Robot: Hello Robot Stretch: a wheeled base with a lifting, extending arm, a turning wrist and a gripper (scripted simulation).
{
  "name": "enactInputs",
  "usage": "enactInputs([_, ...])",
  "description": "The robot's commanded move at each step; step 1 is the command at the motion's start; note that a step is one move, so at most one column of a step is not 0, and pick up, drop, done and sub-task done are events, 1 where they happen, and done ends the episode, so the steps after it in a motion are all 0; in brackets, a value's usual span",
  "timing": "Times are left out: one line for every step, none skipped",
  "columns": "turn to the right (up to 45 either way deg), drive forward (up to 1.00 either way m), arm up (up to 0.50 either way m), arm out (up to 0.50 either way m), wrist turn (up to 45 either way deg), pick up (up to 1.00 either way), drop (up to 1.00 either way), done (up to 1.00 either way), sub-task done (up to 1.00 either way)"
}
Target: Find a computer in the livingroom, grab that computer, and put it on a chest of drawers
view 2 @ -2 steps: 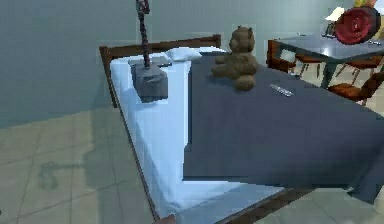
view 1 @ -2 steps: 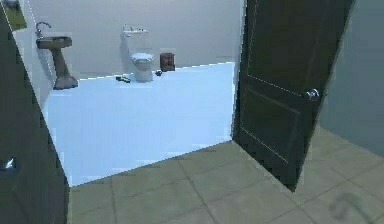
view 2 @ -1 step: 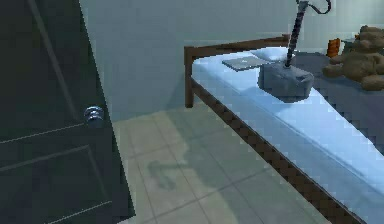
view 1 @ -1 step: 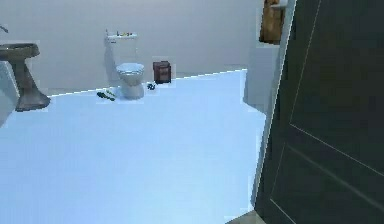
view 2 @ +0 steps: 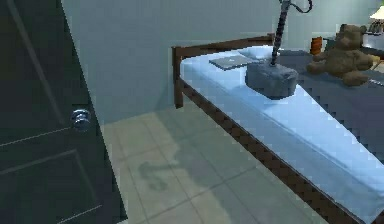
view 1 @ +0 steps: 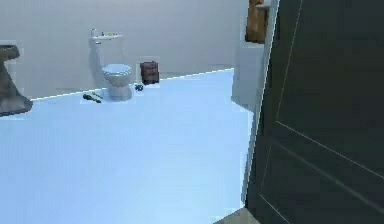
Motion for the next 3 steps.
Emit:
enactInputs([0.0,1.0,0.0,0.0,0.0,0.0,0.0,0.0,0.0])
enactInputs([6.0,0.0,0.0,0.0,0.0,0.0,0.0,0.0,0.0])
enactInputs([0.0,0.2,0.0,0.0,0.0,0.0,0.0,0.0,0.0])
